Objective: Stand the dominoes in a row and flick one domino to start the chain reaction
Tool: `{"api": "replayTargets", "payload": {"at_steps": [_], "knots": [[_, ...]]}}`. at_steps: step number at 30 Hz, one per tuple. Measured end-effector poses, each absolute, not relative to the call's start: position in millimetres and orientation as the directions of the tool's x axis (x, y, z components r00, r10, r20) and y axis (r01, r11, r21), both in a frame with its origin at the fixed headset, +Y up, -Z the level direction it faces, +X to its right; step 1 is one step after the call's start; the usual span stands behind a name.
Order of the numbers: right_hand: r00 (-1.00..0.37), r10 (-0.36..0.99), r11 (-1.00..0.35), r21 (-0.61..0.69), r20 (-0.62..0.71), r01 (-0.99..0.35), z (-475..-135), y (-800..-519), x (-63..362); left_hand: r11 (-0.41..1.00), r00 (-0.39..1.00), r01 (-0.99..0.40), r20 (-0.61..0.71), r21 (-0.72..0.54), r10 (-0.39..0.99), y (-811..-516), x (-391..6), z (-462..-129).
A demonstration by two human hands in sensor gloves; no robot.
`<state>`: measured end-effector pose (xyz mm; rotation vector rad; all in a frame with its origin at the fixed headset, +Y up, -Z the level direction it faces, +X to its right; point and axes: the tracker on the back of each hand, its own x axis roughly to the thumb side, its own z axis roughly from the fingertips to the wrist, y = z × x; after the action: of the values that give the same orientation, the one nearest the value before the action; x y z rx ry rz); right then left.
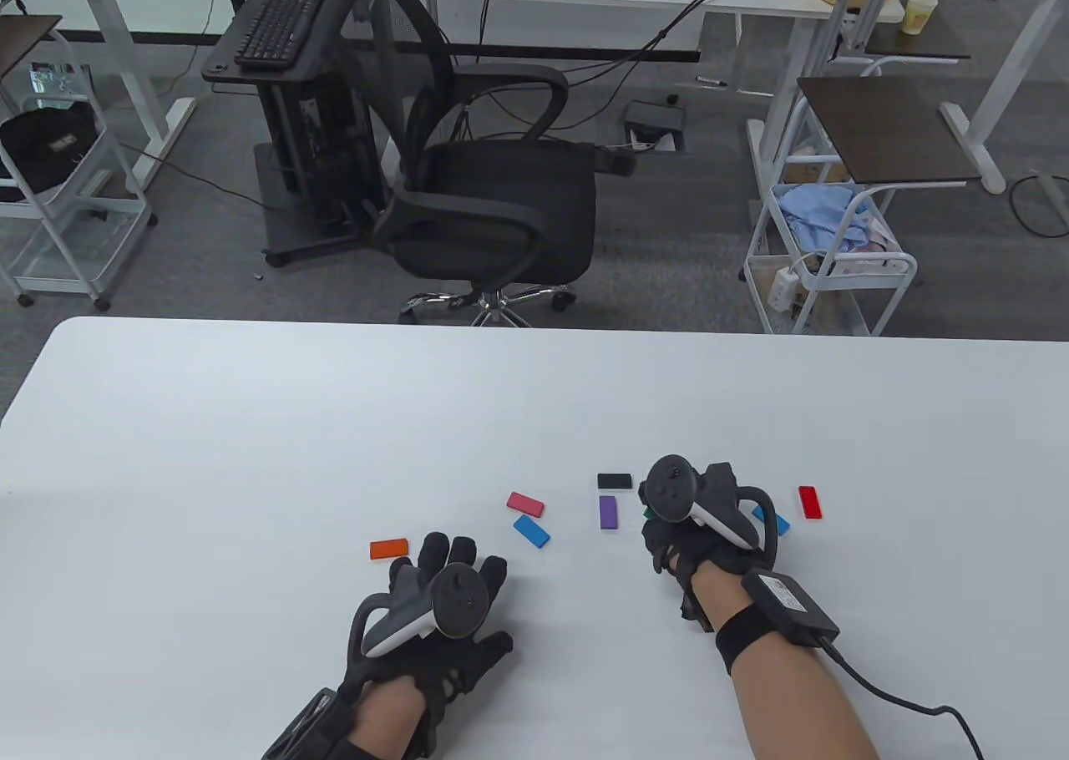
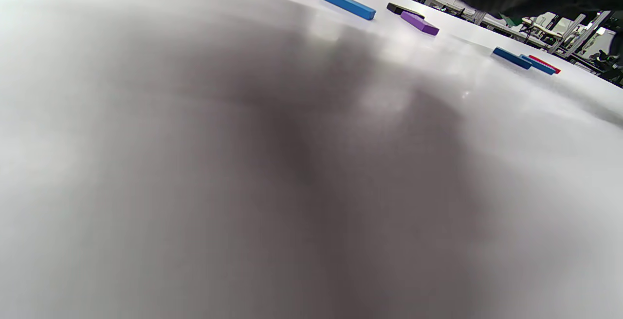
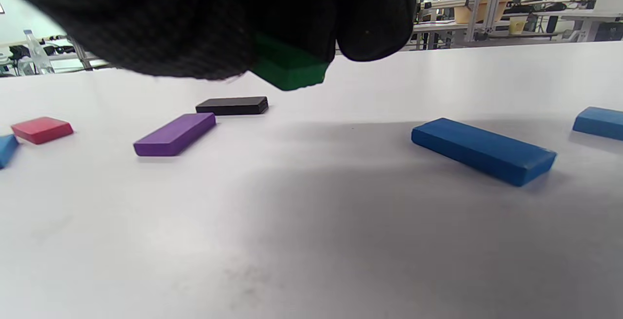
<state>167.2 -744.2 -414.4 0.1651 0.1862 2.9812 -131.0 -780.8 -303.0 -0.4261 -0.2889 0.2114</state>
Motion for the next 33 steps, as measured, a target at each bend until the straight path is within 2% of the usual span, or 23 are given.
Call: {"api": "replayTargets", "payload": {"at_steps": [16,33], "knots": [[-0.933,0.359,-0.927,0.126,0.031,-0.353,-405.8,-752.3,182.1,0.888,0.936,-0.143,0.231,-0.438,0.265,-780.4,-131.0,-302.7],[-0.933,0.361,-0.916,0.186,-0.002,-0.355,-409.5,-768.1,183.1,0.884,0.937,-0.141,0.228,-0.446,0.264,-780.2,-131.3,-302.6]]}}
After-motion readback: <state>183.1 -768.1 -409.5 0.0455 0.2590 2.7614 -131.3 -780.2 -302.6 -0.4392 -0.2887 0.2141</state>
